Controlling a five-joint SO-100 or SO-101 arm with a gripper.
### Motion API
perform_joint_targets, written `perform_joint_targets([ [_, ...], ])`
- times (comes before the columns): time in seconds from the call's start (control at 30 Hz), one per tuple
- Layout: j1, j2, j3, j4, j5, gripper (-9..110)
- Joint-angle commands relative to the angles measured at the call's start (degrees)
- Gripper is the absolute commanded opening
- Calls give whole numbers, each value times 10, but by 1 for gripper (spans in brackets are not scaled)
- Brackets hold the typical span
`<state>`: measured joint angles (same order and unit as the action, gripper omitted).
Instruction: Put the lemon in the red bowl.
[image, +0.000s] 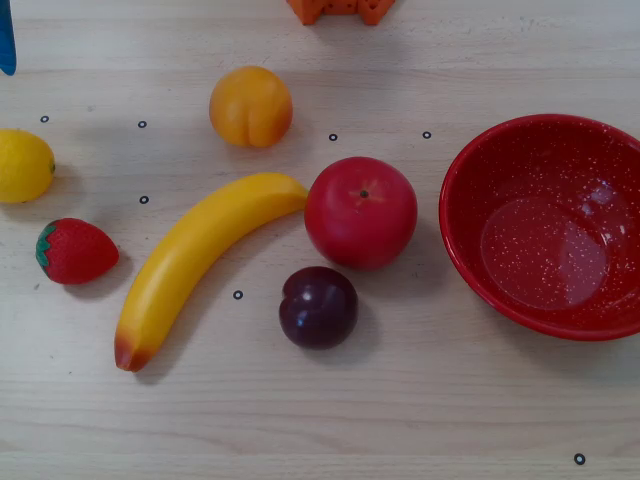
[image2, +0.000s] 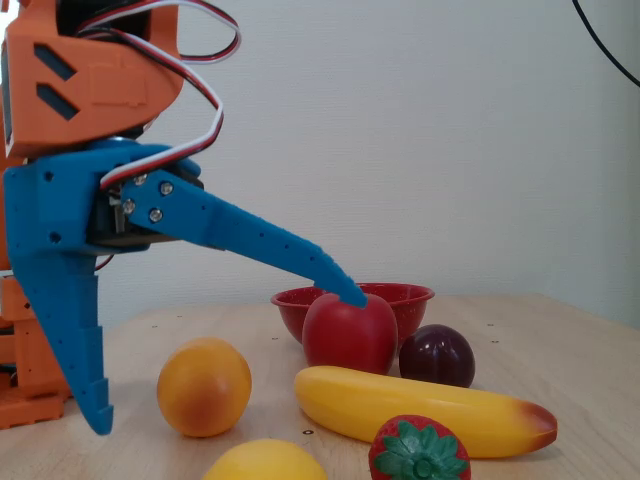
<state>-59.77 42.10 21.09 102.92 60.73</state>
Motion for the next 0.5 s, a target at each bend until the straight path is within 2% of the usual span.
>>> perform_joint_targets([
  [0.0, -3, 31, -19, -11, 14, 63],
  [0.47, 31, -33, -4, -104, -31, 65],
])
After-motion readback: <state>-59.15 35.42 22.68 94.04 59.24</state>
